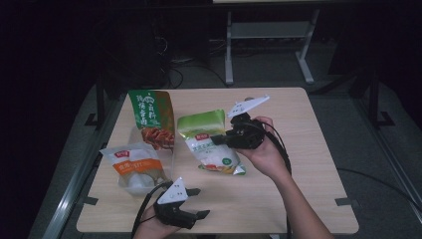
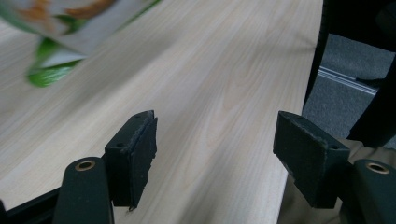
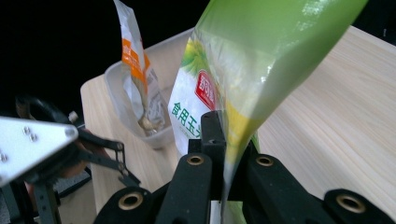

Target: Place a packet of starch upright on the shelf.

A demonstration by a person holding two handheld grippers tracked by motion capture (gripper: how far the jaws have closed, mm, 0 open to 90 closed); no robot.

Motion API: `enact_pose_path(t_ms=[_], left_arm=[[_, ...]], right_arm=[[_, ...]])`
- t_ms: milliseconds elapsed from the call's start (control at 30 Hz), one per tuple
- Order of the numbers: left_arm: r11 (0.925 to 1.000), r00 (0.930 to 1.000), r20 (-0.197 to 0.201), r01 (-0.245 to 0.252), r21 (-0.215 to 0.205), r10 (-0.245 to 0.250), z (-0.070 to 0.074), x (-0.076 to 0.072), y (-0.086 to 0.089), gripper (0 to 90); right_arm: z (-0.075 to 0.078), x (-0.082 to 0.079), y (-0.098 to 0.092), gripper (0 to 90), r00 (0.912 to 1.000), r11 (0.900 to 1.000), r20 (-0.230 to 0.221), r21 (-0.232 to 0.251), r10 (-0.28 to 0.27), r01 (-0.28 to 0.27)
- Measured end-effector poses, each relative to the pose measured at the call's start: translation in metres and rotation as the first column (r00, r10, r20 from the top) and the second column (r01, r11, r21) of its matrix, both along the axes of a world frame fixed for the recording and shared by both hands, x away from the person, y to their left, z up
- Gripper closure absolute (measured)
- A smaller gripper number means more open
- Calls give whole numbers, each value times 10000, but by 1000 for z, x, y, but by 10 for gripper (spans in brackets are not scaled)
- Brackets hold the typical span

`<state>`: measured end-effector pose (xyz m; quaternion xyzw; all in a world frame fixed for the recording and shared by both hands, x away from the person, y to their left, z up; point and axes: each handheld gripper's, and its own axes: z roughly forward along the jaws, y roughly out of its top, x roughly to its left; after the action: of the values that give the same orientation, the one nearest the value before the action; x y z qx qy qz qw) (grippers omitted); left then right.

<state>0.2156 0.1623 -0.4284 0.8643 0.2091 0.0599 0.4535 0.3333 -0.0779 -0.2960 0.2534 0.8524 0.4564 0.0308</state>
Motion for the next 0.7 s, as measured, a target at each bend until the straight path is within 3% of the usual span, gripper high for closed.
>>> enact_pose_path(t_ms=[533, 700], left_arm=[[9999, 9999, -66, 152, 12, -152, -3, -3, -4, 289], [9999, 9999, -104, 126, 70, -125, -4, -3, -3, 277]], right_arm=[[18, 21, 53, 896, 9990, 9991, -123, 55, 420, -420], [21, 30, 71, 896, 9981, 9980, -46, -148, 621, -622]])
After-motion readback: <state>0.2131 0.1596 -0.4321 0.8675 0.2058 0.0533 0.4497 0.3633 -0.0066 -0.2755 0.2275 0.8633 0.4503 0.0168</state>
